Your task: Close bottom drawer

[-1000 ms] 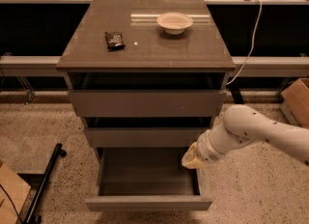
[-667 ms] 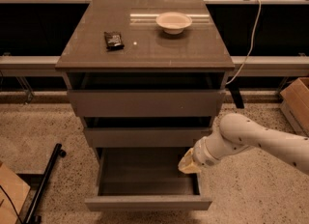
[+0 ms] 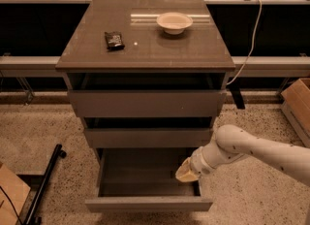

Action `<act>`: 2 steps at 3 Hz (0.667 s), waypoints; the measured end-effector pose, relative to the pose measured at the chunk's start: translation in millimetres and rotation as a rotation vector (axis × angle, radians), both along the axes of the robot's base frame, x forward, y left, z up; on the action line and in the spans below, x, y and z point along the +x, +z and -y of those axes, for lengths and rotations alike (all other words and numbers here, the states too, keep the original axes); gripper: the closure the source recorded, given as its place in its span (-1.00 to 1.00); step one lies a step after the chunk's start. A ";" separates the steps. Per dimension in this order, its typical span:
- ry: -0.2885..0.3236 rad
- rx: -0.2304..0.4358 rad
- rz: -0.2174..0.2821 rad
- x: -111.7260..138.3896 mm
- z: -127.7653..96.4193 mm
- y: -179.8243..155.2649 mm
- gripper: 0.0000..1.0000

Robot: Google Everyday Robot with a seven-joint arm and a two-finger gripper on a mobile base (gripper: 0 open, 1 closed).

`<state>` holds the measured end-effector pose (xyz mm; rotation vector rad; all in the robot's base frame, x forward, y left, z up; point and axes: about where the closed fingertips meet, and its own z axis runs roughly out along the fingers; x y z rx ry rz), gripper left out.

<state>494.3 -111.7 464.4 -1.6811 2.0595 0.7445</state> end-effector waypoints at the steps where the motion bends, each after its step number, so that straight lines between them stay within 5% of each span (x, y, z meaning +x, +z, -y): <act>1: 0.018 -0.041 0.006 0.6 -7.1 -15.7 1.00; 2: -0.012 -0.097 -0.026 18.3 -5.3 -81.8 1.00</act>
Offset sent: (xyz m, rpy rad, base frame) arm 0.0212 0.0088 -0.0846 -0.1294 0.0023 -0.0335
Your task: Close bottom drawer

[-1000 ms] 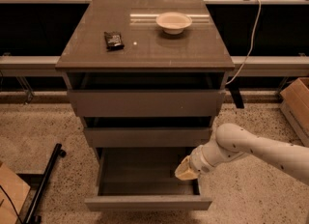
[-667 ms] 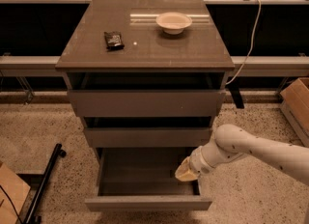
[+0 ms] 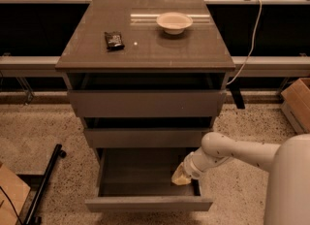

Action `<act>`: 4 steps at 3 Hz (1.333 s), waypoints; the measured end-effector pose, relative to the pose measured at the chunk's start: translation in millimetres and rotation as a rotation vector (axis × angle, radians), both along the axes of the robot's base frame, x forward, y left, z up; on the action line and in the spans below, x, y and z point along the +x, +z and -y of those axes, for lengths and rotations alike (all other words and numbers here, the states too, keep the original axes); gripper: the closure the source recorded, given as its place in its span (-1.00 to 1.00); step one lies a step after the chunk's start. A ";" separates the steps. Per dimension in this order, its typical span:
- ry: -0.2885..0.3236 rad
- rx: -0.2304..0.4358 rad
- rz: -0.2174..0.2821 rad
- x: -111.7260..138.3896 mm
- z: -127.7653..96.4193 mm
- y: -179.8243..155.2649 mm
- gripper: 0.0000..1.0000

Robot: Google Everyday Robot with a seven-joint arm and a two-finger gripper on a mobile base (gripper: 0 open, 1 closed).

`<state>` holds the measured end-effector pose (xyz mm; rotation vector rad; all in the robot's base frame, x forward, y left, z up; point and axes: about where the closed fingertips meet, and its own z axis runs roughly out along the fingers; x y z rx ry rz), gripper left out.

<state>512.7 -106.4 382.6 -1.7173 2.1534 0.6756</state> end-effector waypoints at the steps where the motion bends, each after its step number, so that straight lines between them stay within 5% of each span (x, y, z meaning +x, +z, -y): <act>1: -0.001 0.002 -0.004 -0.4 -0.3 -2.8 1.00; 4: -0.067 -0.052 -0.062 -18.7 15.1 -100.4 1.00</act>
Offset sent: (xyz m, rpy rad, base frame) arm -0.0067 -0.0019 -0.0481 -0.0145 0.0404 -0.0281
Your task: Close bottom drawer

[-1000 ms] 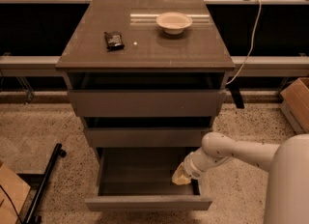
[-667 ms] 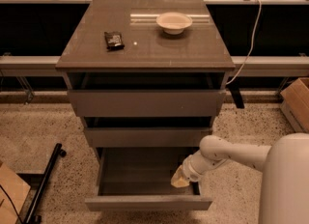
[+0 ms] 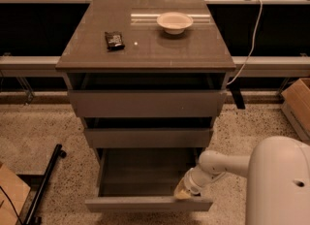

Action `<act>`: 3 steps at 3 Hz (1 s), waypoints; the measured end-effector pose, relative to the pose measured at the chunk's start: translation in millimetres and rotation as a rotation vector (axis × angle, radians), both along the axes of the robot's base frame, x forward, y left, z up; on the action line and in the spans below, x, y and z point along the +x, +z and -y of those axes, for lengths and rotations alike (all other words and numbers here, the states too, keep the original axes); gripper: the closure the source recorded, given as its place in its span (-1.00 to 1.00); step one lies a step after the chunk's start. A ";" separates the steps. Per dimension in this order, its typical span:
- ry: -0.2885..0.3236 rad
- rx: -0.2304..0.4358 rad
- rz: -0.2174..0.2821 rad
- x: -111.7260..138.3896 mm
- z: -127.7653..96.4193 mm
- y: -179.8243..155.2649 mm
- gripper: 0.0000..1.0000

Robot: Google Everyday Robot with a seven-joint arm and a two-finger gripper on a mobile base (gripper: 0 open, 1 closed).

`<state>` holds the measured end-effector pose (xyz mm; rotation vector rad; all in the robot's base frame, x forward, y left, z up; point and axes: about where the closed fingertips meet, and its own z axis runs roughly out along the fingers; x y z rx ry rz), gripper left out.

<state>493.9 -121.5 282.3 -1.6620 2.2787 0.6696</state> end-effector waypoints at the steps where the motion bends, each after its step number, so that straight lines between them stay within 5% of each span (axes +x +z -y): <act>1: -0.039 -0.039 -0.060 -10.1 15.1 -38.1 1.00; 3: -0.116 -0.064 -0.168 -33.0 43.6 -90.1 1.00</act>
Offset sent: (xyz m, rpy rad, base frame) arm -0.0329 -0.0551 -0.1006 -0.0763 0.1851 -0.1333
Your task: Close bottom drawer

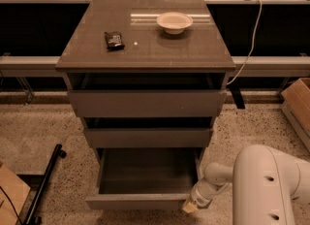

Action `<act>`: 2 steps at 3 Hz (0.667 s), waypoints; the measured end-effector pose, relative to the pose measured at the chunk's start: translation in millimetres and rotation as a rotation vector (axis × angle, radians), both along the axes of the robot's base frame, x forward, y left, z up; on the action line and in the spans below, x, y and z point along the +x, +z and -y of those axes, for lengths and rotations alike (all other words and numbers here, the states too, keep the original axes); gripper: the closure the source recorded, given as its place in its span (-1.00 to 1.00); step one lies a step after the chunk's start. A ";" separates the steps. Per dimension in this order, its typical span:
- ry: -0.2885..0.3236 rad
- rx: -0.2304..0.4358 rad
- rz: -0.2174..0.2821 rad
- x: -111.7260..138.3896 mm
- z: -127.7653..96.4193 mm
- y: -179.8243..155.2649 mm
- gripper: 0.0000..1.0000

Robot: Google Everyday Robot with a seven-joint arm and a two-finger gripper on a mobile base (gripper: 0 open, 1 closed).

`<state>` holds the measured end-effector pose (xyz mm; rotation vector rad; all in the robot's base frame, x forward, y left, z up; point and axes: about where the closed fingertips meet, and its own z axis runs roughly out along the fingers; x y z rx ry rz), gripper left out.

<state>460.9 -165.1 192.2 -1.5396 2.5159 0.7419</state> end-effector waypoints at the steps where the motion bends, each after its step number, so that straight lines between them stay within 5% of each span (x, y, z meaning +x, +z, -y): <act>1: 0.000 0.000 0.001 0.3 -0.1 0.0 1.00; 2: -0.012 0.024 0.051 19.5 -6.8 -1.9 1.00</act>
Offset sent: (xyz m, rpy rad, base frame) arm 0.0490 0.0119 -0.0002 0.0507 -0.1271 -0.0317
